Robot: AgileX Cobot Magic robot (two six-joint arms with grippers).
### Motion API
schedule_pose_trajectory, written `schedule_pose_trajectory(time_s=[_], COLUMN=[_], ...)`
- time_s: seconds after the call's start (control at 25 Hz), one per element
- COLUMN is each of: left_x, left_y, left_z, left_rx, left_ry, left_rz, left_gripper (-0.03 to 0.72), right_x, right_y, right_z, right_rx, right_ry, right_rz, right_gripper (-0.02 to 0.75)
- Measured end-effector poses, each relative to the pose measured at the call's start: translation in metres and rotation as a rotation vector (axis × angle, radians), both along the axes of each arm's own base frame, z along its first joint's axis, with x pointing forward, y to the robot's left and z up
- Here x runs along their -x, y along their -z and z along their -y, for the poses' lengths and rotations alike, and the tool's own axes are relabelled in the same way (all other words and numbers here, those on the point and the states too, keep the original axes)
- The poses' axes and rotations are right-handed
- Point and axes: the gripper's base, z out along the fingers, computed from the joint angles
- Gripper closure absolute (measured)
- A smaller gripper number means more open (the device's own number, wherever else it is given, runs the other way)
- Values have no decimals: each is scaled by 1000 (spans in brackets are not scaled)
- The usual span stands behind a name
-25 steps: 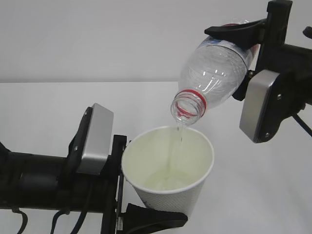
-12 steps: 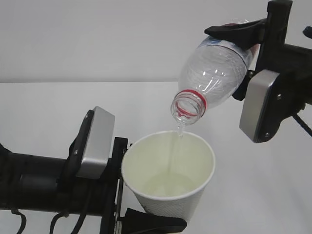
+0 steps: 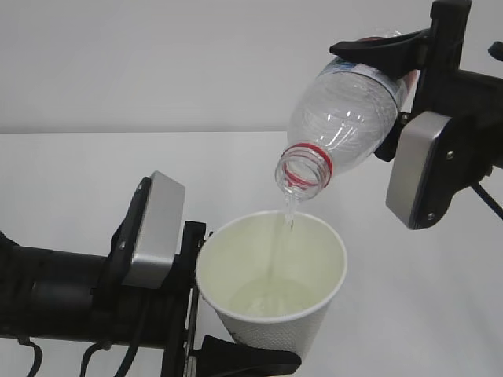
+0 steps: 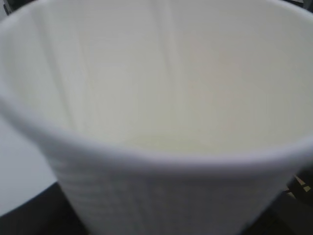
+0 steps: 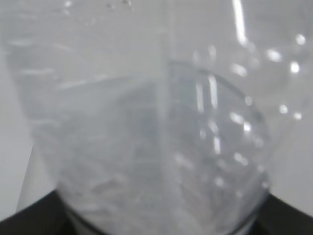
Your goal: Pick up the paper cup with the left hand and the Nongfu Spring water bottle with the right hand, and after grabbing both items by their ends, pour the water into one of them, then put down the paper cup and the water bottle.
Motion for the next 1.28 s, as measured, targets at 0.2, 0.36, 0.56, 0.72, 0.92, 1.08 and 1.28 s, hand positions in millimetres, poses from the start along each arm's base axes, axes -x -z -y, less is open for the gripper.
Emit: schedule_pose_trajectory(time_s=[0.2, 0.36, 0.56, 0.72, 0.92, 1.08, 1.28], left_x=[0, 0, 0, 0, 0, 0, 0], left_y=[0, 0, 0, 0, 0, 0, 0], left_z=[0, 0, 0, 0, 0, 0, 0], left_rx=[0, 0, -2, -2, -2, -4, -4], left_ry=[0, 0, -1, -1, -1, -2, -2], left_rz=[0, 0, 0, 0, 0, 0, 0], left_gripper=[139, 139, 139, 139, 139, 139, 139], right_x=[0, 0, 0, 0, 0, 0, 0], right_y=[0, 0, -1, -1, -1, -1, -1], right_z=[0, 0, 0, 0, 0, 0, 0], right_rx=[0, 0, -2, -2, -3, -3, -3], right_ry=[0, 0, -1, -1, -2, -2, -2], right_rz=[2, 2, 3, 3, 4, 4, 4], right_gripper=[290, 290, 290, 290, 290, 290, 290])
